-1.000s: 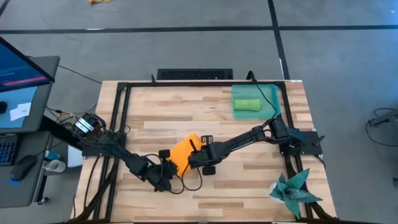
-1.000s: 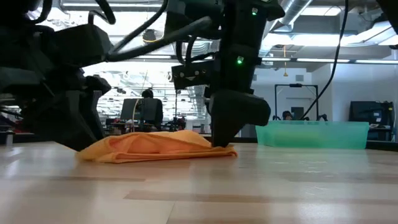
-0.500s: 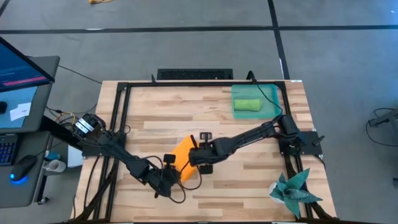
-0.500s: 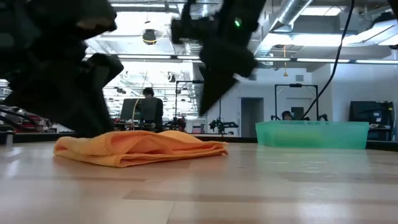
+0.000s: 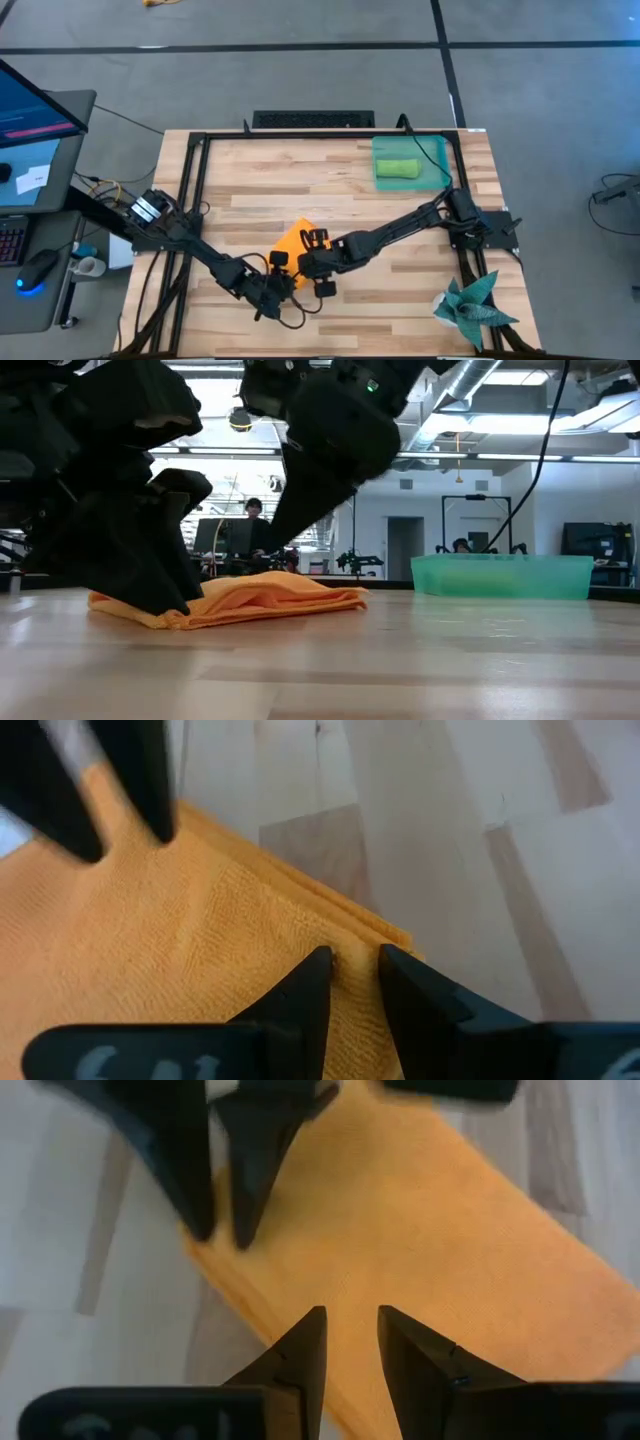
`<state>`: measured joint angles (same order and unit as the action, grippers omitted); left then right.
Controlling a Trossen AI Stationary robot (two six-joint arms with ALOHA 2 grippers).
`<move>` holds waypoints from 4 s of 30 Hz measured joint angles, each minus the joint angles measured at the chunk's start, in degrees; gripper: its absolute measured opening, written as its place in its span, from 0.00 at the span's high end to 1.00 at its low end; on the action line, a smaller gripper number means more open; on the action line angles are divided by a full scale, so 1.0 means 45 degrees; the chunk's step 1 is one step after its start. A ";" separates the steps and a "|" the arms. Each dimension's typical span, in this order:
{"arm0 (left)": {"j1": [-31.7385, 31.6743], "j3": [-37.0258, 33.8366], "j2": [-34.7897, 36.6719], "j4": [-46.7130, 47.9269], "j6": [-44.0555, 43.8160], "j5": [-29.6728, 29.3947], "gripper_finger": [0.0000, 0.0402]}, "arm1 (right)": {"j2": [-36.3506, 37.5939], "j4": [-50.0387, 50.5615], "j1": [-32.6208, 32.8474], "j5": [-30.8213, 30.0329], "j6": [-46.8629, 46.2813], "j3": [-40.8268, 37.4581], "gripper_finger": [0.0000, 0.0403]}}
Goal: Roll microfiber towels into tight, uniform cylinder then place into a basket
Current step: Fold the orange microfiber towel, then roll the orange microfiber towel
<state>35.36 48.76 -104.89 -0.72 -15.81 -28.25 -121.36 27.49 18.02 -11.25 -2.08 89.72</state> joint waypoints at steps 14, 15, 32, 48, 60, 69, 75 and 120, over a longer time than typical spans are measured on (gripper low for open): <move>-0.0038 0.0002 -0.0046 -0.1765 0.0721 0.0565 0.79 | 0.0028 -0.0988 0.0062 0.0506 -0.1514 -0.1444 0.71; -0.0041 0.0015 -0.0046 -0.1782 0.0743 0.0557 0.79 | 0.0028 -0.0912 0.0074 0.0518 -0.1692 -0.1578 0.71; 0.0184 0.2803 0.0514 0.6630 -0.0530 -0.0653 0.79 | 0.0757 -0.1602 0.0320 0.0488 -0.1474 -0.1565 0.71; 0.0426 0.1597 0.0508 0.7184 -0.2875 -0.0913 0.79 | -0.0399 -0.2110 0.0470 0.0548 -0.1634 -0.1565 0.71; 0.0406 0.0882 0.0508 0.2941 -0.2581 0.1589 0.79 | -0.0166 -0.0043 0.0388 0.1478 -0.1663 -0.1526 0.71; 0.0489 0.2047 0.0503 0.3976 -0.2234 0.1386 0.79 | 0.0956 0.1947 0.0563 0.1241 -0.1299 -0.1579 0.71; 0.0672 0.3410 0.0503 0.6532 -0.1812 -0.0389 0.79 | 0.2294 0.3285 0.1436 -0.0746 -0.1741 -0.1579 0.71; -0.3413 0.2003 0.0367 0.5029 -0.4211 0.3881 0.79 | 0.4822 0.1129 0.5087 -0.5649 -0.8206 -0.5752 0.71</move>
<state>20.01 57.78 -103.24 21.91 -34.76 -10.79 -99.66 32.58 40.91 -36.67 -39.00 63.83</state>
